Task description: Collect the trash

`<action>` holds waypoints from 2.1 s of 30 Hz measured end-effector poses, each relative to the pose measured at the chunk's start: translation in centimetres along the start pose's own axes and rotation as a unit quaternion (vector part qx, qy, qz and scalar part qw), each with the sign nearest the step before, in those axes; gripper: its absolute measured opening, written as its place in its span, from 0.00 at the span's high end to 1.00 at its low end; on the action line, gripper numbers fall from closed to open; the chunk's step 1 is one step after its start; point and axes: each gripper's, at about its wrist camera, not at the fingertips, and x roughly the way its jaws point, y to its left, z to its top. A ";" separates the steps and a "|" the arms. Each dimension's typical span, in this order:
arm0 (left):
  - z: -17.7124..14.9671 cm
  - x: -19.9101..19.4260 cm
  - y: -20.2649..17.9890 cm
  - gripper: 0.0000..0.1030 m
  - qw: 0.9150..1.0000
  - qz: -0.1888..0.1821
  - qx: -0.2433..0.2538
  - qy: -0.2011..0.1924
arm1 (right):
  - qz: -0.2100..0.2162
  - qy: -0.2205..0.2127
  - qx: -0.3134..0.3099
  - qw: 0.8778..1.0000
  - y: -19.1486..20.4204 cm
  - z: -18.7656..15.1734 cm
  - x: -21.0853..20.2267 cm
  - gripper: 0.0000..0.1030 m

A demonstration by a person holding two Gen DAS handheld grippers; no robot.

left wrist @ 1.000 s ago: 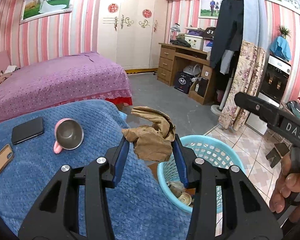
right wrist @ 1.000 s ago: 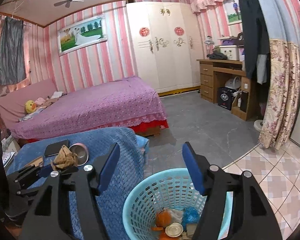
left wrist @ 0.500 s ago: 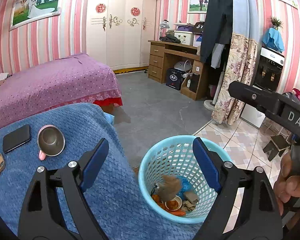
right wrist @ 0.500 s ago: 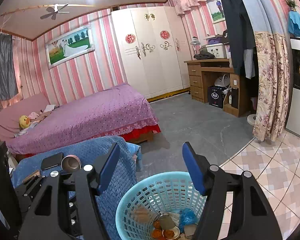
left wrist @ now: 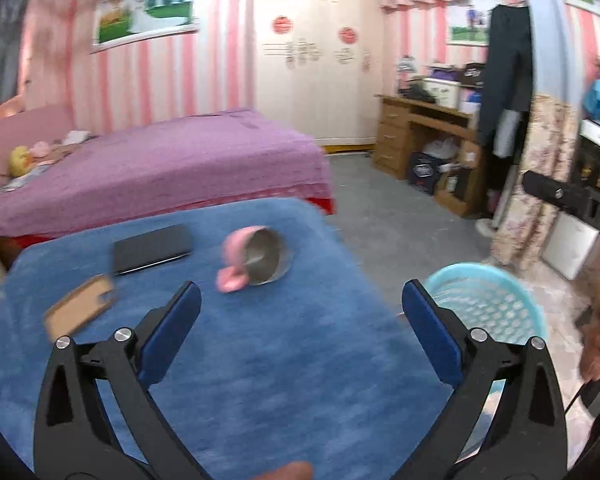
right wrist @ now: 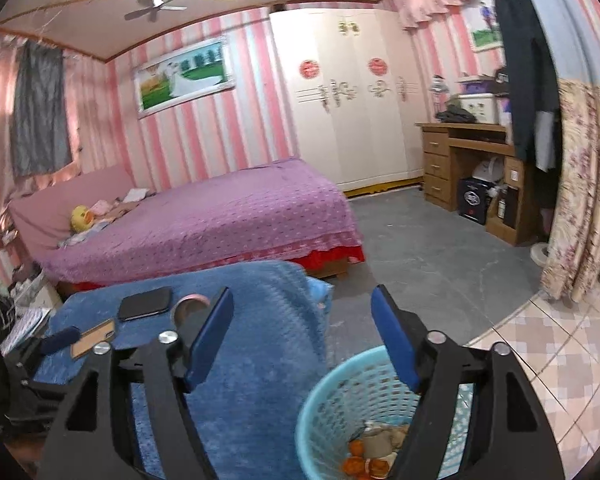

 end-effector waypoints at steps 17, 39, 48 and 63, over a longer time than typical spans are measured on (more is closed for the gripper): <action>-5.7 -5.9 16.7 0.05 0.981 0.182 -0.060 -0.020 | 0.122 0.081 -0.103 0.984 18.7 -7.5 3.3 0.09; -6.9 -7.1 17.7 0.05 0.985 0.148 -0.089 -0.024 | 0.119 0.064 -0.123 0.983 20.7 -7.4 2.0 0.08; -6.8 -6.9 16.8 0.05 0.984 0.153 -0.083 -0.024 | 0.105 0.060 -0.118 0.986 19.5 -7.1 1.8 0.08; -6.7 -6.7 16.6 0.05 0.984 0.150 -0.092 -0.023 | 0.101 0.060 -0.115 0.986 18.8 -6.9 1.8 0.08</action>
